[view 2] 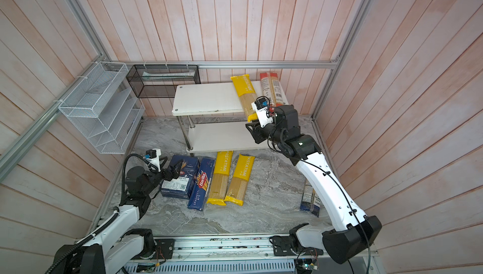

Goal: Arrange pasta packages on shelves
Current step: Rotate the pasta bag at the shelf.

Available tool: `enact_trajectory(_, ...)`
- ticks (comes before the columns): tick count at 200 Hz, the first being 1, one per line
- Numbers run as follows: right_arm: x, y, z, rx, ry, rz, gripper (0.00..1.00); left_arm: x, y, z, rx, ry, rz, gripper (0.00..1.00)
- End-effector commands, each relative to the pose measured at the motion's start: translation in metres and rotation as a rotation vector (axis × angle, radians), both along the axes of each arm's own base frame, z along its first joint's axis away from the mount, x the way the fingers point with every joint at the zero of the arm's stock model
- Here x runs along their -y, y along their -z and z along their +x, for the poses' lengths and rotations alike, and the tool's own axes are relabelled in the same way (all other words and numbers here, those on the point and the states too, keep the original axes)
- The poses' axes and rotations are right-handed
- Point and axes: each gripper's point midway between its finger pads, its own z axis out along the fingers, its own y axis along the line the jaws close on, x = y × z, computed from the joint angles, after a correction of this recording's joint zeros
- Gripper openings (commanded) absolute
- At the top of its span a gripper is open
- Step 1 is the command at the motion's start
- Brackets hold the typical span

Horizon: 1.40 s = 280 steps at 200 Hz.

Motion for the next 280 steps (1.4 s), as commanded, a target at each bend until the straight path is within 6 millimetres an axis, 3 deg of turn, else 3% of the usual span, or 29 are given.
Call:
enact_trajectory(1, -0.006, -0.02, 0.008, 0.066, -0.033, 0.017, 0.34, 0.008, -0.007, 0.003, 0.014, 0.042, -0.011, 1.0)
enact_trajectory(107, -0.027, -0.021, 0.023, 0.046, -0.095, 0.052, 0.34, 0.009, -0.009, -0.001, 0.03, 0.055, -0.01, 1.0)
enact_trajectory(153, -0.033, -0.013, -0.019, 0.006, -0.172, 0.073, 0.34, 0.022, -0.012, -0.012, 0.023, 0.135, -0.052, 1.0)
enact_trajectory(187, -0.031, 0.024, -0.049, -0.089, -0.186, 0.108, 0.34, 0.031, -0.009, -0.019, 0.014, 0.19, -0.105, 1.0)
enact_trajectory(219, -0.008, 0.074, -0.061, -0.179, -0.068, 0.107, 0.34, 0.038, 0.003, -0.02, -0.016, 0.214, -0.131, 1.0)
enact_trajectory(238, 0.016, 0.105, -0.057, -0.207, 0.093, 0.1, 0.34, 0.038, 0.014, -0.023, -0.024, 0.202, -0.14, 1.0)
enact_trajectory(266, 0.069, 0.15, -0.04, -0.276, 0.437, 0.089, 0.34, 0.037, 0.023, -0.02, -0.049, 0.187, -0.142, 1.0)
enact_trajectory(280, 0.107, 0.172, -0.032, -0.325, 0.648, 0.105, 0.41, 0.033, 0.026, -0.015, -0.063, 0.152, -0.143, 1.0)
